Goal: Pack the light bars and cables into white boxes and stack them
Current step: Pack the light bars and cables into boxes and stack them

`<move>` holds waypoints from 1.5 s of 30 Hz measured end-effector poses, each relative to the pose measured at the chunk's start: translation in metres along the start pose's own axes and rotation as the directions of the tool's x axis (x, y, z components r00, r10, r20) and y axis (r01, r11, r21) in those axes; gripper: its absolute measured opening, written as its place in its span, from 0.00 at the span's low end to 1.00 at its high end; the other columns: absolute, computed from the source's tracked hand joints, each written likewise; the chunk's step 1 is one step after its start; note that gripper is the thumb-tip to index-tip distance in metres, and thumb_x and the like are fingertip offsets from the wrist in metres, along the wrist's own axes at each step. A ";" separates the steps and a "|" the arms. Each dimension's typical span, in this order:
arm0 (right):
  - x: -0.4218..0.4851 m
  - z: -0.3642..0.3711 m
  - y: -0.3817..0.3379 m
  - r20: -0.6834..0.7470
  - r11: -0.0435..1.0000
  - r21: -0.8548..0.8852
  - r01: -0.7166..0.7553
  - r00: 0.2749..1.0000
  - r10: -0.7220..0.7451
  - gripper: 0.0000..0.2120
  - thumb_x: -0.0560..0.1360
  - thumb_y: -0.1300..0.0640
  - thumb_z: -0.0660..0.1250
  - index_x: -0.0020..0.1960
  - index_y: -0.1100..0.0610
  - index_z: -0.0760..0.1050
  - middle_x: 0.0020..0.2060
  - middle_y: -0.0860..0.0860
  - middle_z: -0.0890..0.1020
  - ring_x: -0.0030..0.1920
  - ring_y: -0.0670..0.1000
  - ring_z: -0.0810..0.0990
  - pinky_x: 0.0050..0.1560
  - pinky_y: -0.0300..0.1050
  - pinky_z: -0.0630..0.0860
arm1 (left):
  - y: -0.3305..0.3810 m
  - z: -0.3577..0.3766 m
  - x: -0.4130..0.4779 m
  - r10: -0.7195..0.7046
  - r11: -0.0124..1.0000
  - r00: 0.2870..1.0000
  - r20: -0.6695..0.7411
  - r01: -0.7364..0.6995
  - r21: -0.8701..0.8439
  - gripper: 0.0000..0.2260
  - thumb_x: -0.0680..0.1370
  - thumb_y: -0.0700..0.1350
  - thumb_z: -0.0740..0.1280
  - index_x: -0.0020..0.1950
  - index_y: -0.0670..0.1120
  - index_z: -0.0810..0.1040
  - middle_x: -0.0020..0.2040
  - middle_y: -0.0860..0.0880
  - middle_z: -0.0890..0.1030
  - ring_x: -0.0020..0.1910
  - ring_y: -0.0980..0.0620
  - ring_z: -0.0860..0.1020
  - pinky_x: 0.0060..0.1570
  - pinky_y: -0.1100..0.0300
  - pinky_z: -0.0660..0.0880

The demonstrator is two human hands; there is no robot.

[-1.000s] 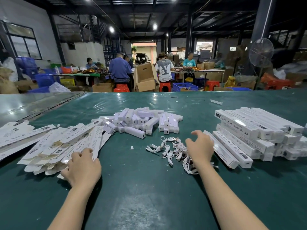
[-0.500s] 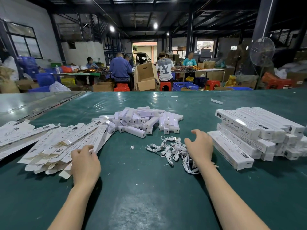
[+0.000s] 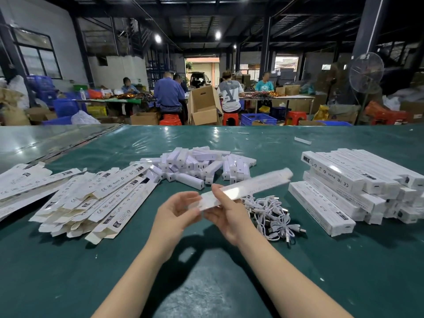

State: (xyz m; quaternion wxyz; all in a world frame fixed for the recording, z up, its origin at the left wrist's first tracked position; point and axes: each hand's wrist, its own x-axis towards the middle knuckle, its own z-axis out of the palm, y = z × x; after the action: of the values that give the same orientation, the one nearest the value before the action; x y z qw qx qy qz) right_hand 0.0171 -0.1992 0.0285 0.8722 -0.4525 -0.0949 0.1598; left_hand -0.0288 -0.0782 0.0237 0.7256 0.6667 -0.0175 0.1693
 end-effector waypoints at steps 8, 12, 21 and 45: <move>-0.004 -0.010 0.008 0.006 0.995 -0.097 0.035 0.999 -0.034 0.05 0.69 0.60 0.69 0.39 0.54 0.72 0.27 0.49 0.79 0.26 0.45 0.76 0.25 0.36 0.70 | -0.007 -0.005 0.000 -0.144 0.987 0.990 -0.004 0.144 -0.069 0.13 0.73 0.29 0.64 0.46 0.46 0.80 0.36 0.54 0.82 0.32 0.60 0.78 0.32 0.67 0.75; -0.001 -0.012 0.009 -0.033 0.997 -0.069 0.021 0.999 -0.023 0.07 0.71 0.64 0.68 0.37 0.56 0.72 0.22 0.46 0.76 0.21 0.42 0.72 0.23 0.33 0.68 | -0.008 -0.004 -0.001 -0.168 0.983 0.981 0.092 0.174 -0.062 0.12 0.63 0.37 0.67 0.44 0.47 0.81 0.39 0.52 0.83 0.37 0.57 0.79 0.35 0.64 0.77; -0.002 -0.011 0.007 0.032 0.997 -0.011 -0.071 0.997 0.071 0.14 0.60 0.60 0.69 0.46 0.57 0.77 0.31 0.52 0.81 0.27 0.47 0.78 0.25 0.35 0.72 | -0.011 0.002 -0.007 0.153 0.923 0.986 -0.061 -0.121 0.366 0.14 0.67 0.31 0.73 0.40 0.50 0.76 0.35 0.56 0.80 0.30 0.62 0.76 0.34 0.71 0.72; -0.002 -0.016 0.006 0.106 0.992 -0.065 -0.108 0.988 0.114 0.06 0.71 0.66 0.64 0.47 0.63 0.73 0.35 0.56 0.84 0.35 0.52 0.83 0.35 0.42 0.80 | -0.014 -0.003 0.000 0.099 0.975 0.951 -0.294 -0.034 0.220 0.12 0.71 0.29 0.67 0.35 0.45 0.74 0.37 0.47 0.79 0.39 0.49 0.75 0.47 0.50 0.74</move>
State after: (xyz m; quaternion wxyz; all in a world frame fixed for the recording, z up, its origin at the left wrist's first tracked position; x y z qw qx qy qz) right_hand 0.0186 -0.2085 0.0145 0.8417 -0.4731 -0.1221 0.2299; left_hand -0.0258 -0.0762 0.0101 0.6383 0.7054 0.0895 0.2948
